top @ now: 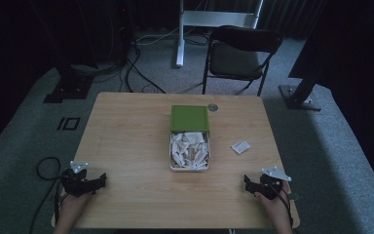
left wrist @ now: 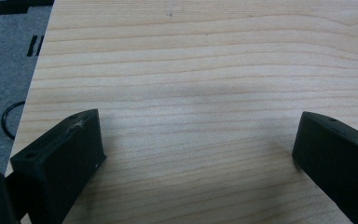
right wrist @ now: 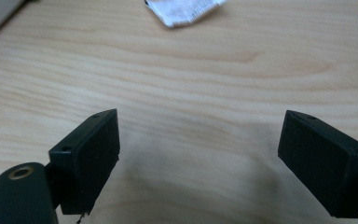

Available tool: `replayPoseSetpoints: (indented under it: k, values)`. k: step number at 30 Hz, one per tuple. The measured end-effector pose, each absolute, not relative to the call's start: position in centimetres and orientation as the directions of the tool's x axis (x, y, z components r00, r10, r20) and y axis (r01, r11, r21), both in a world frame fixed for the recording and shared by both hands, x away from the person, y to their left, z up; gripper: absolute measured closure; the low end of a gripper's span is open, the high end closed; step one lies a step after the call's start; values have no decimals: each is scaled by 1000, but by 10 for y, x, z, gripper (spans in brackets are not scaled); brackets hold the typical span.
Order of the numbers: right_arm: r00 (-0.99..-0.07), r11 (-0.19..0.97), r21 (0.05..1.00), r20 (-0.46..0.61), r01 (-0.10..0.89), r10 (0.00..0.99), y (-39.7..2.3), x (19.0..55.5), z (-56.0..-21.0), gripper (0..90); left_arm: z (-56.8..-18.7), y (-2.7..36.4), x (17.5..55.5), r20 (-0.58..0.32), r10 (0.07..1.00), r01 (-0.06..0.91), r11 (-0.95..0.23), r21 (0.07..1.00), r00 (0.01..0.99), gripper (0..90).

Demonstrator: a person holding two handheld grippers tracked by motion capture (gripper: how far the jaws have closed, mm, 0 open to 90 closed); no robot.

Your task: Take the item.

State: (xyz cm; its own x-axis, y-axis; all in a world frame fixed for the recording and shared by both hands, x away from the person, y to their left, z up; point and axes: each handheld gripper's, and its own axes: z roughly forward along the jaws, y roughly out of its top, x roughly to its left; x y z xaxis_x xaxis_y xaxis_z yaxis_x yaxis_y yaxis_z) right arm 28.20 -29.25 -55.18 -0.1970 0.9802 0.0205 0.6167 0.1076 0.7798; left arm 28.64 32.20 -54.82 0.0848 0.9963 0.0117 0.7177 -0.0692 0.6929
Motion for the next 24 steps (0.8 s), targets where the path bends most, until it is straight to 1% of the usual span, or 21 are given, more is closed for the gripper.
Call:
replayPoseSetpoints:
  k: [3, 7, 19, 24]
  values:
    - [-159, 91, 763, 15, 640, 987, -293, 280, -552, 127, -548, 322, 286, 12, 996, 718, -69, 693, 85, 26]
    - [-157, 98, 729, 14, 678, 987, -289, 281, -554, 122, -548, 322, 286, 12, 996, 718, -69, 693, 85, 27]
    - [-109, 61, 727, 19, 684, 994, -284, 284, -554, 111, -548, 322, 286, 12, 996, 718, -69, 693, 85, 26]
    - [-109, 61, 727, 19, 684, 994, -284, 285, -554, 111, -548, 322, 286, 12, 996, 718, -69, 692, 85, 26]
